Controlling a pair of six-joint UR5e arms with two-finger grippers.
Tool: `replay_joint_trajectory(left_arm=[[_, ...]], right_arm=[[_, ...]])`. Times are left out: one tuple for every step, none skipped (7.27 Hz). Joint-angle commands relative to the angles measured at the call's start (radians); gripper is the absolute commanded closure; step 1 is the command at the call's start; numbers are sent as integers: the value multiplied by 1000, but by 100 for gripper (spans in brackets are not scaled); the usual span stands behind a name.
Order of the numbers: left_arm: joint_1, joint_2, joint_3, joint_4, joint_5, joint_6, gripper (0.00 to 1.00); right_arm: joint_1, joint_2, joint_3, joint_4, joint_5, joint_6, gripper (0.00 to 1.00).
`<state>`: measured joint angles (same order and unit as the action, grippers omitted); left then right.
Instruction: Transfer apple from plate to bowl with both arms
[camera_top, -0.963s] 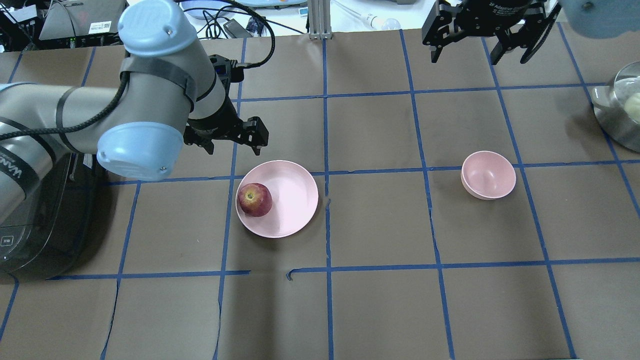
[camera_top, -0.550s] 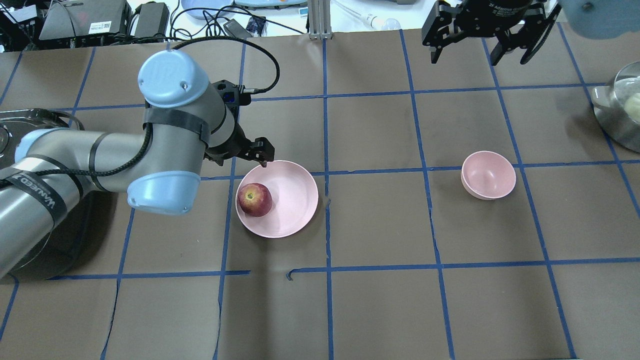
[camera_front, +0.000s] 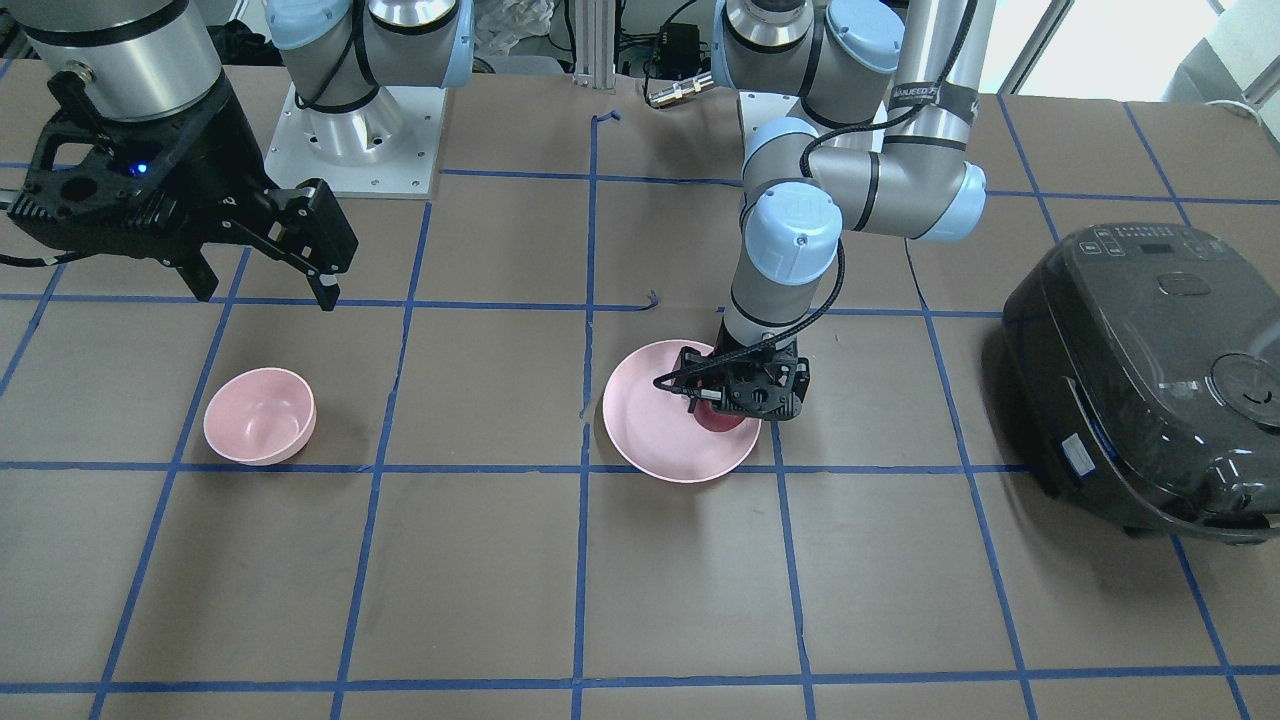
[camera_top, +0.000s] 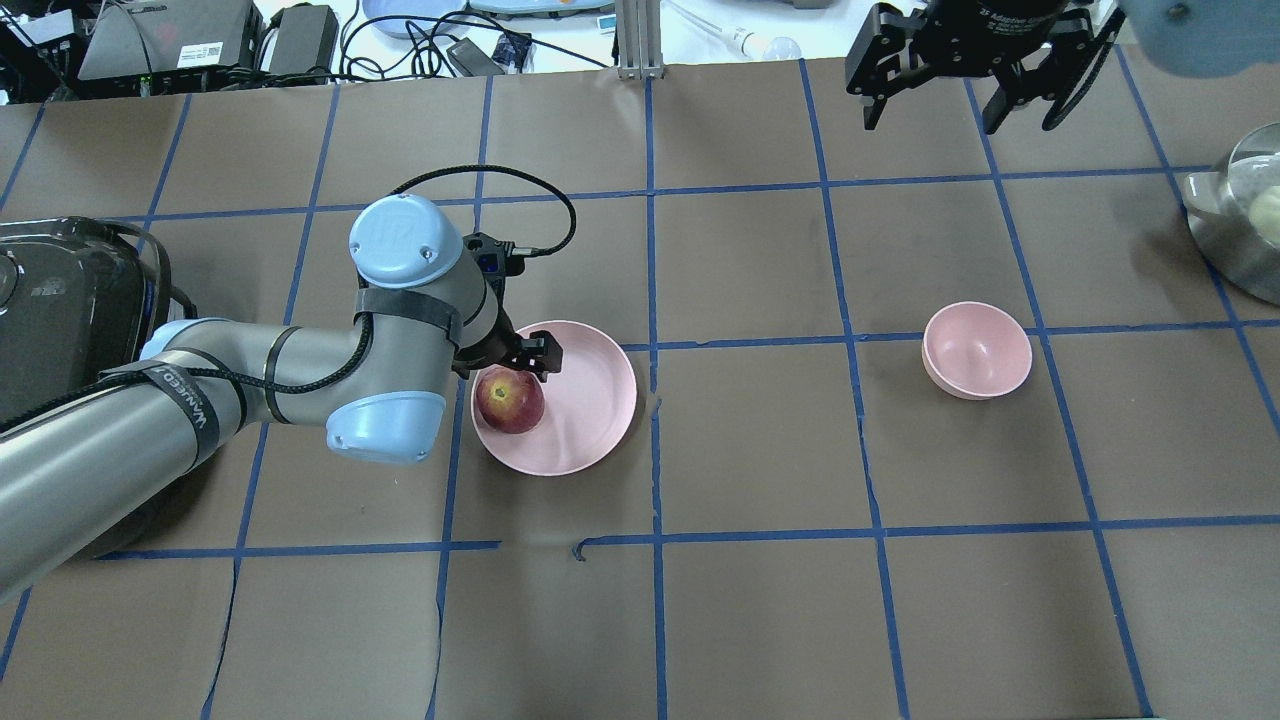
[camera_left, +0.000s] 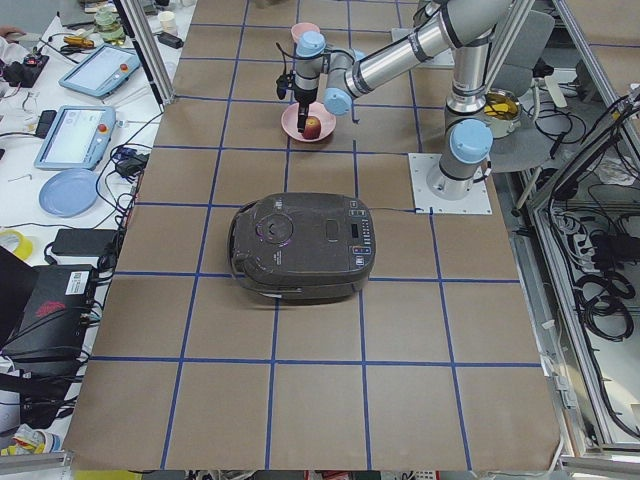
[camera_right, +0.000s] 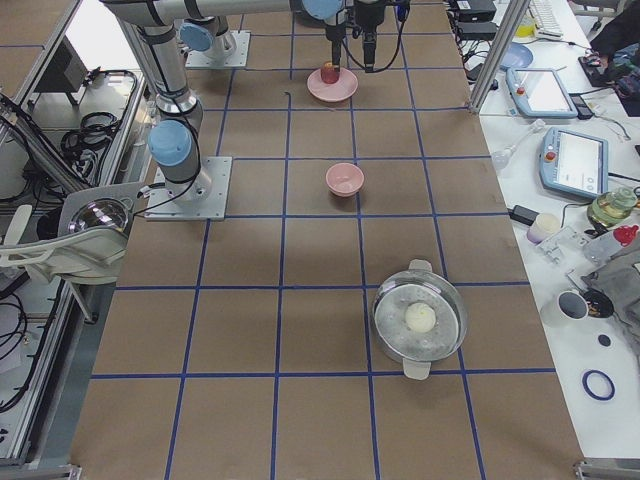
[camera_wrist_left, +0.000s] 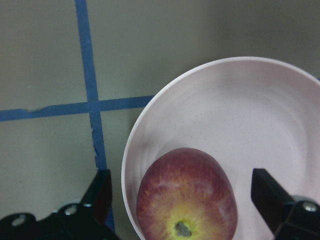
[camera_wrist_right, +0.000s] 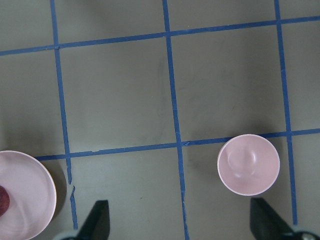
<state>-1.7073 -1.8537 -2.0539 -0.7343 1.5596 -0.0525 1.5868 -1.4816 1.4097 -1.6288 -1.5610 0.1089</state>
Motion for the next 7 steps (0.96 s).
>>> replay_joint_trajectory(left_arm=[[-2,-24,-21,1,-3,2,0],[-2,-24,-28,3,2,-4,0],[-2,-22,-26,9,-4,-10,0],[-2,-15,-26,12,-4,-10,0],[-2,-10,-26,25,-4,-13,1],[-2,1,-26,27,-4,-10,2],[-2,2,-28,26,-7,-3,13]], right_arm=[[1,0,0,0,-1,0,0],[1,0,0,0,-1,0,0],[1,0,2,0,-1,0,0],[-1,0,2,1,-2,0,0],[-1,0,2,1,-2,0,0],[-1,0,2,1,-2,0,0],[1,0,2,0,-2,0,0]])
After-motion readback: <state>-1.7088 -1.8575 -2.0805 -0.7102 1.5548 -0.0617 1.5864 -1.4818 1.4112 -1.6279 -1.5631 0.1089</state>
